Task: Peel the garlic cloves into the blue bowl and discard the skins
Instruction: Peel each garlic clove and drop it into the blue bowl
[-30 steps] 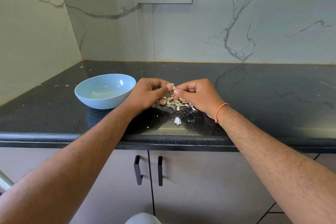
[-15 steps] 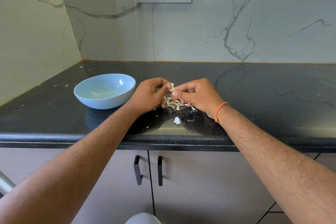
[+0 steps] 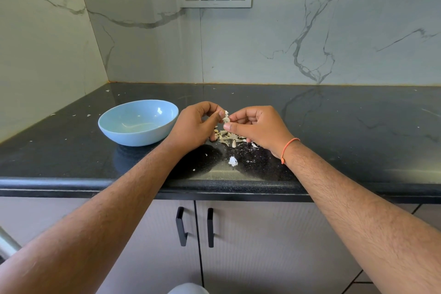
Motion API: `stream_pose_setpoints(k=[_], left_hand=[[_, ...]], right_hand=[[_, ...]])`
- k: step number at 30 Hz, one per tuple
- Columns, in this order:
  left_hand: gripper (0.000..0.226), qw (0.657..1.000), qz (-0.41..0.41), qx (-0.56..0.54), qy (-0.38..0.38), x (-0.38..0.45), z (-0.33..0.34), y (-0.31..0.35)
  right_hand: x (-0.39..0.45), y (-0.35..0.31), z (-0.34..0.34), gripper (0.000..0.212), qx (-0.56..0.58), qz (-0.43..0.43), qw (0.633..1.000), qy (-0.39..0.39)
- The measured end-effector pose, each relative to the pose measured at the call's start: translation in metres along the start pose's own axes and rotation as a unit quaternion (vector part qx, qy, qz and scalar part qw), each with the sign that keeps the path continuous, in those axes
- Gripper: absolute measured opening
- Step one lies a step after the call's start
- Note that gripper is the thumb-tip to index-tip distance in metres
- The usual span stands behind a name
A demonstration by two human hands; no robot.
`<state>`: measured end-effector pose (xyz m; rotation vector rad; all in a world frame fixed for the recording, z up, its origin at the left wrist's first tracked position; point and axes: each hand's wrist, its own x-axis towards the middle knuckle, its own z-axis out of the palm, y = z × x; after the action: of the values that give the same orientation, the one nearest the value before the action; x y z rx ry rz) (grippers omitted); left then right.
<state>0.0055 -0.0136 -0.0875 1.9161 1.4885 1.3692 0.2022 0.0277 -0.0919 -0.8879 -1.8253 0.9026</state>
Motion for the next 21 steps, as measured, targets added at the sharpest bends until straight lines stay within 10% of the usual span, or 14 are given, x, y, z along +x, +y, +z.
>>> stream_pose_setpoints(k=[21], left_hand=[[0.015, 1.000, 0.003, 0.005, -0.006, 0.0023, -0.0003, -0.0061]], right_hand=[[-0.0010, -0.0070, -0.0011, 0.006, 0.027, 0.009, 0.998, 0.048]])
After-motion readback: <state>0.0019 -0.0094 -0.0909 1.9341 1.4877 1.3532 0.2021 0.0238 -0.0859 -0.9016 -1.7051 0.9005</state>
